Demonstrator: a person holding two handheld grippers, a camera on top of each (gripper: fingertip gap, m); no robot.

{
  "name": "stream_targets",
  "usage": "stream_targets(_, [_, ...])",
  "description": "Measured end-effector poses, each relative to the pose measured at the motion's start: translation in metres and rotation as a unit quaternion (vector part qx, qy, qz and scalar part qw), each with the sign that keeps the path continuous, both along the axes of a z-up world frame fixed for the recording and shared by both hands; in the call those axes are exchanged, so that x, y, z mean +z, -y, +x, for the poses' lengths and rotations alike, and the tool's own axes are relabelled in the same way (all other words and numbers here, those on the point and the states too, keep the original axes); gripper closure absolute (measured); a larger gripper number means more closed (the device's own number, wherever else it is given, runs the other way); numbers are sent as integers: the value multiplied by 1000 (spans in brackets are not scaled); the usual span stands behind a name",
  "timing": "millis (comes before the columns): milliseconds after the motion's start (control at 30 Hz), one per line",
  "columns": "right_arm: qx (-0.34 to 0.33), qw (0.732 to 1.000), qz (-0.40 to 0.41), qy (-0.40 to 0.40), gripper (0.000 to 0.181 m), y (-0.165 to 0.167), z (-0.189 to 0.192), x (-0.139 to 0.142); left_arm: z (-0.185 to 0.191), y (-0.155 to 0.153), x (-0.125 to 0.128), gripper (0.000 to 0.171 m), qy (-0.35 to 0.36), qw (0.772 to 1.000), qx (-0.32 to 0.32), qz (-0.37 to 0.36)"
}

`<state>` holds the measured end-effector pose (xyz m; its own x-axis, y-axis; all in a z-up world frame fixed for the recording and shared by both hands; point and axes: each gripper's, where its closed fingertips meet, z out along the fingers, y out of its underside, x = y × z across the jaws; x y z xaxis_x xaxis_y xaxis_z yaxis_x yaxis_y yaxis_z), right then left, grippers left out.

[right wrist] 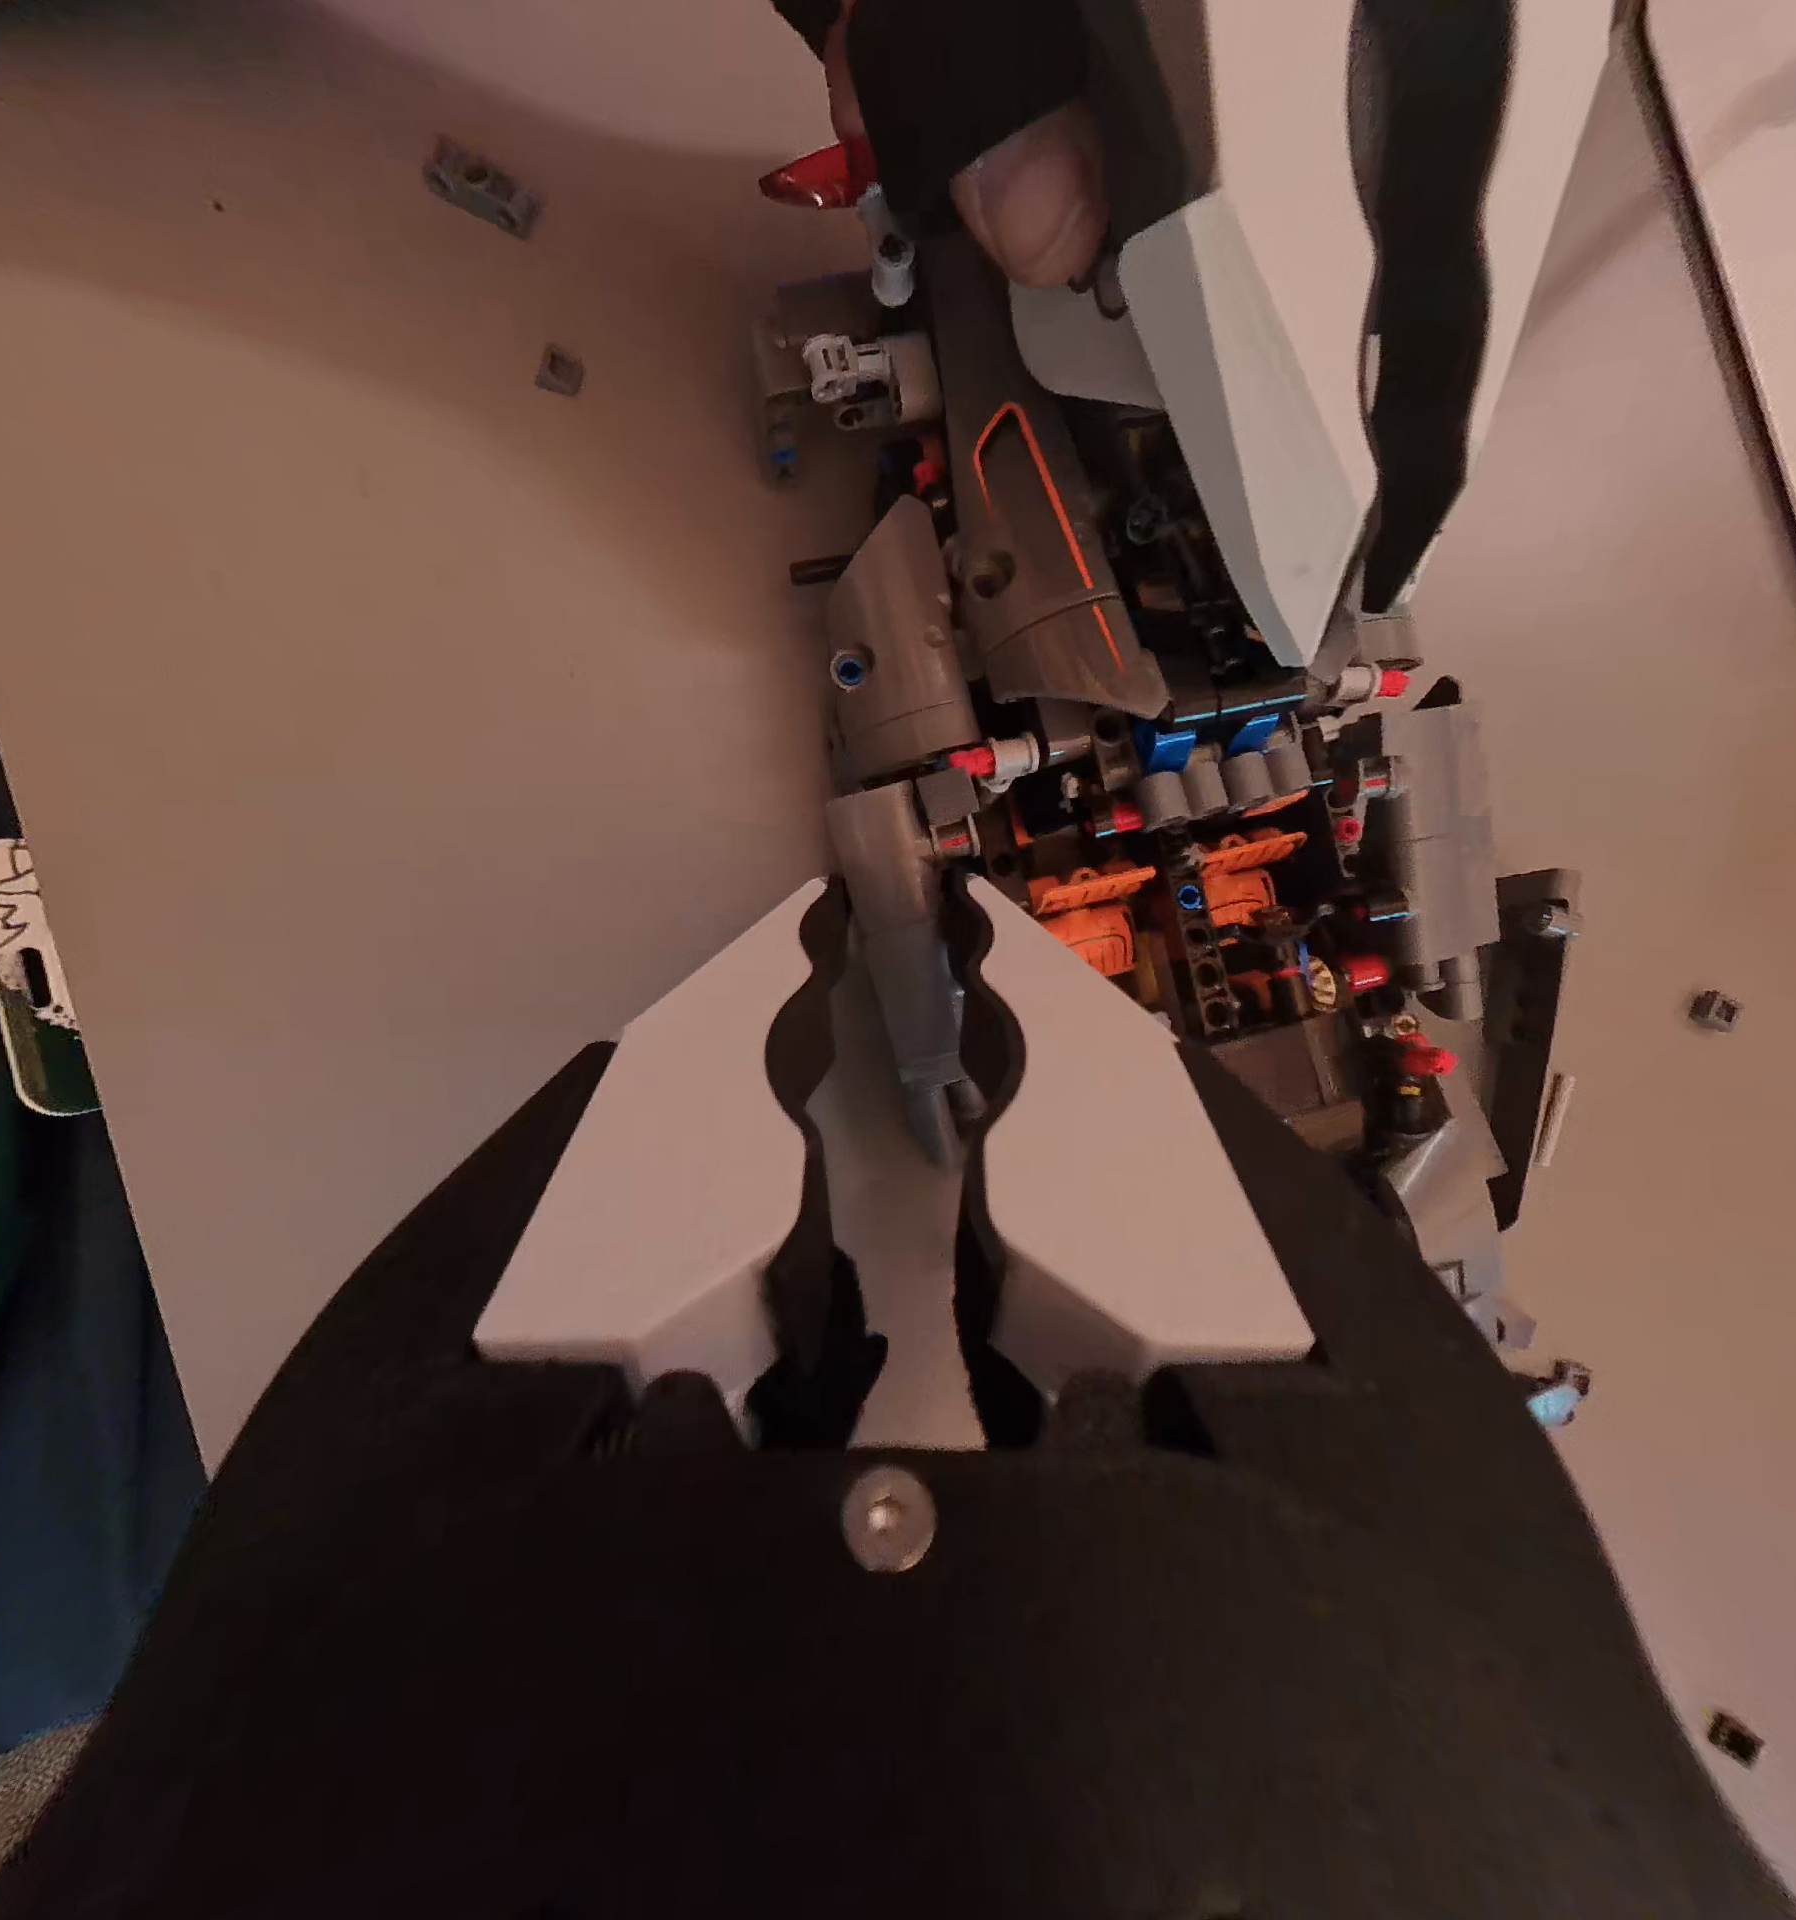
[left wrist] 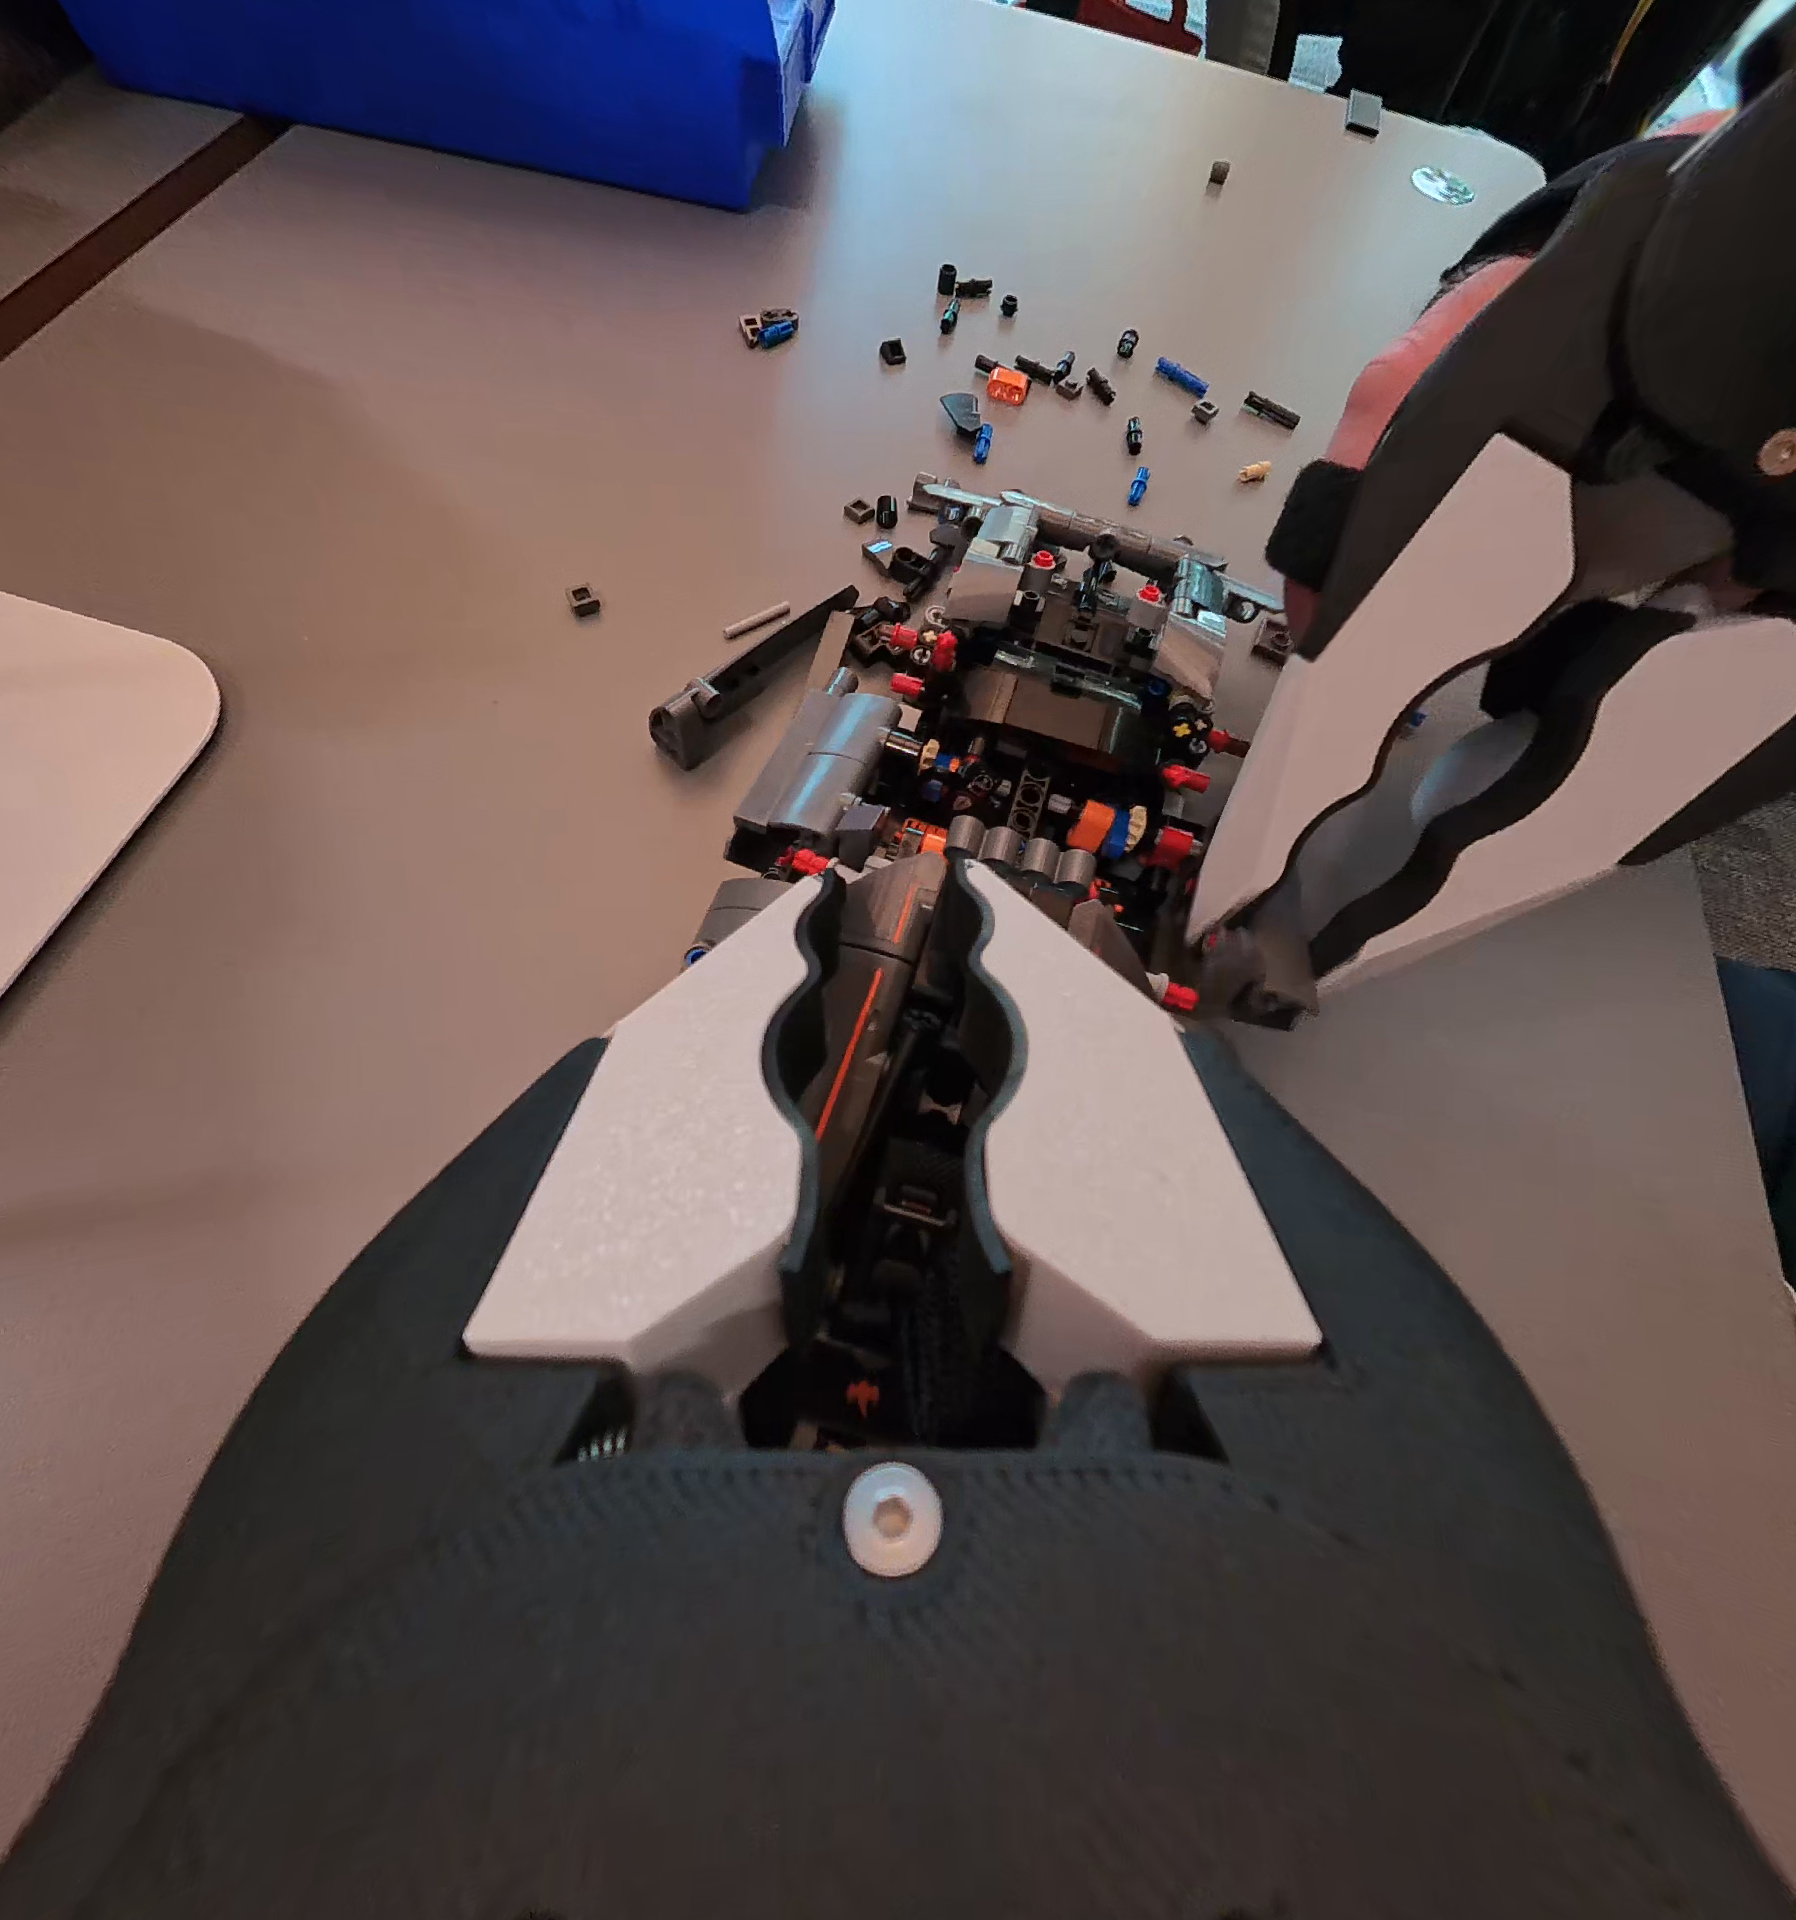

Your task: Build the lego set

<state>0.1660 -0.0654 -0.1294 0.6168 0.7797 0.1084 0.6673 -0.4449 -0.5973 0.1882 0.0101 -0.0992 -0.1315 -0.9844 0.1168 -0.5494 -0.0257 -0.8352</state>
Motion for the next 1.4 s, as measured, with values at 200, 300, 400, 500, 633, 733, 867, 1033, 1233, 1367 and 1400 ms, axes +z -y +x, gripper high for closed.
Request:
stream_targets(200, [-12,999,1,-32,164,3,7,6,1,4,0,152,2,1000,-8,-1])
stream_targets(300, [-6,1000,1,-16,164,2,4,-2,1,6,0,153,-1,1000,-11,-1])
stream_targets(400, [-3,1000,-2,-10,164,3,4,0,-4,1,0,149,-9,1000,-11,-2])
stream_targets(500, [-6,1000,-7,-26,163,4,5,6,-22,-15,9,146,-9,1000,7,5])
stream_targets(633, [-7,1000,-7,-22,160,5,7,4,-51,-31,16,145,-26,999,27,-31])
stream_targets(733, [-9,1000,-10,-26,160,5,6,2,-76,-36,-5,142,-94,993,38,-55])
stream_targets(867, [-9,1000,-10,-25,157,5,6,2,-89,-30,-5,137,-101,994,4,-40])
stream_targets(1033, [-6,1000,-15,-27,155,6,4,1,-79,-11,-1,124,-77,995,-57,31])
stream_targets(1233, [-7,999,-14,-31,153,7,3,0,-63,5,0,112,-56,992,-89,65])
stream_targets(1367, [-6,999,-11,-30,152,7,3,0,-53,9,-7,94,-84,986,-94,104])
stream_targets(1400, [-6,999,-11,-29,152,7,3,0,-53,9,-12,94,-100,984,-98,111])
